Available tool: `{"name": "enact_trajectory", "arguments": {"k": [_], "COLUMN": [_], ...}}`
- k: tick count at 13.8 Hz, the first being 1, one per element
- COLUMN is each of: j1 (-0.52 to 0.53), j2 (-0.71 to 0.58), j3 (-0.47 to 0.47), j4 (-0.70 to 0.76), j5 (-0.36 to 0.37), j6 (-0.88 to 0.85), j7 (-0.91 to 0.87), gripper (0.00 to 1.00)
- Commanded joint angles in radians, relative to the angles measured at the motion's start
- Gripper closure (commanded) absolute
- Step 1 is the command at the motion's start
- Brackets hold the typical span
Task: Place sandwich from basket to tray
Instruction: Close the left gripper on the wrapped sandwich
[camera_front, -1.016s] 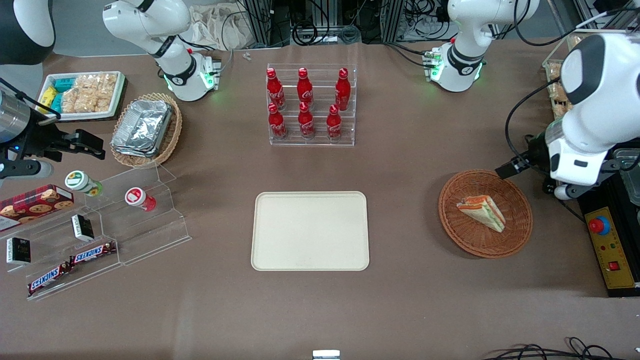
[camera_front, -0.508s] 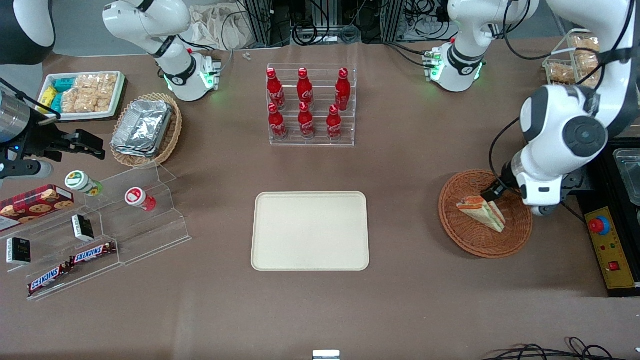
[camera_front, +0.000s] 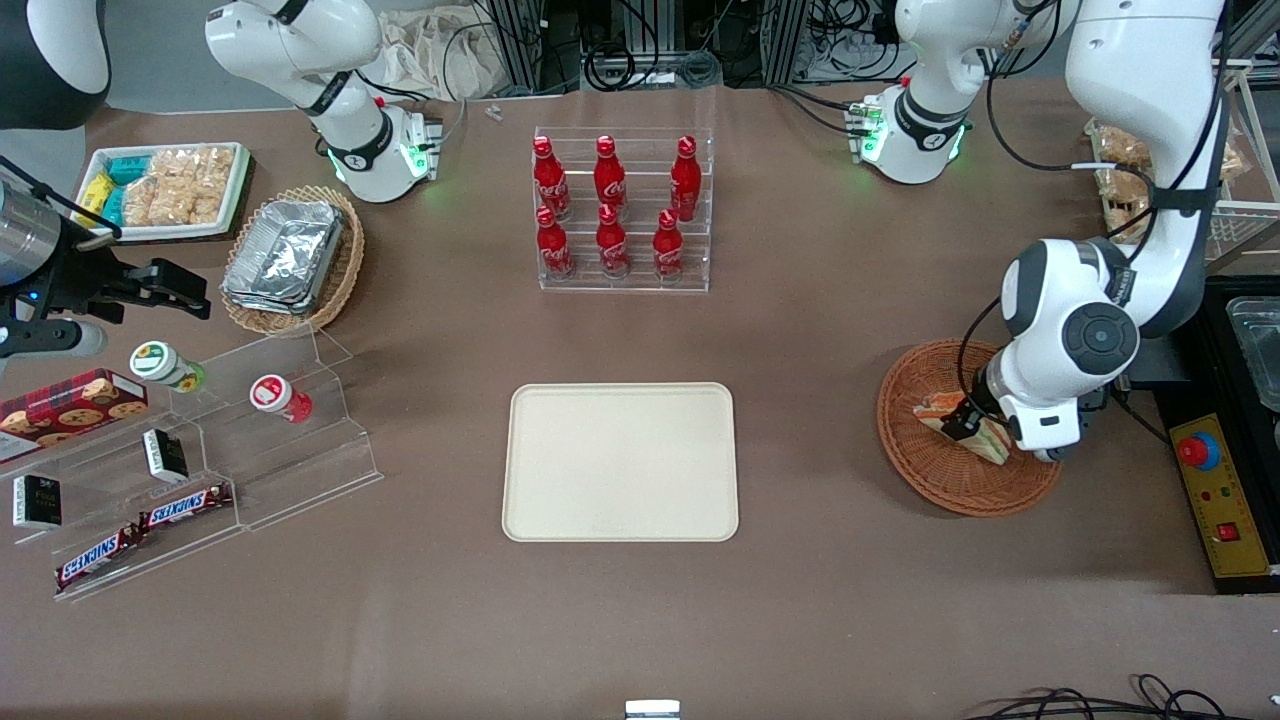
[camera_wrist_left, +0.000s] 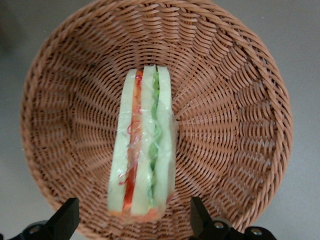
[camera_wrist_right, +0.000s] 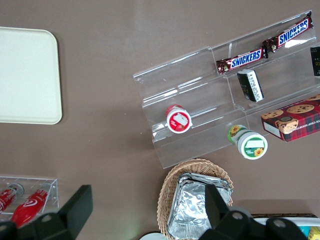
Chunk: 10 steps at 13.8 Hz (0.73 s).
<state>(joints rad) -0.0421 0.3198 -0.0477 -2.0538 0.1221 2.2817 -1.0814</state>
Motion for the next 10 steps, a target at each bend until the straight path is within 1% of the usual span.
{"name": "enact_trajectory", "arguments": {"k": [1, 3, 8, 9, 10], "j1": [0.007, 0.007, 0.007, 0.007, 0.007], "j2": [0.01, 0.022, 0.051, 0.053, 0.053], "j3": [0.002, 0.021, 0.031, 0.031, 0.031], "j4": [-0.049, -0.06, -0.057, -0.057, -0.057], "j5": [0.024, 0.033, 0.034, 0.034, 0.034], "j6": [0.088, 0.117, 0.157, 0.163, 0.163], "j7": [-0.029, -0.029, -0.029, -0.029, -0.031], "gripper": [0.0, 0.0, 0.01, 0.1, 0.31]}}
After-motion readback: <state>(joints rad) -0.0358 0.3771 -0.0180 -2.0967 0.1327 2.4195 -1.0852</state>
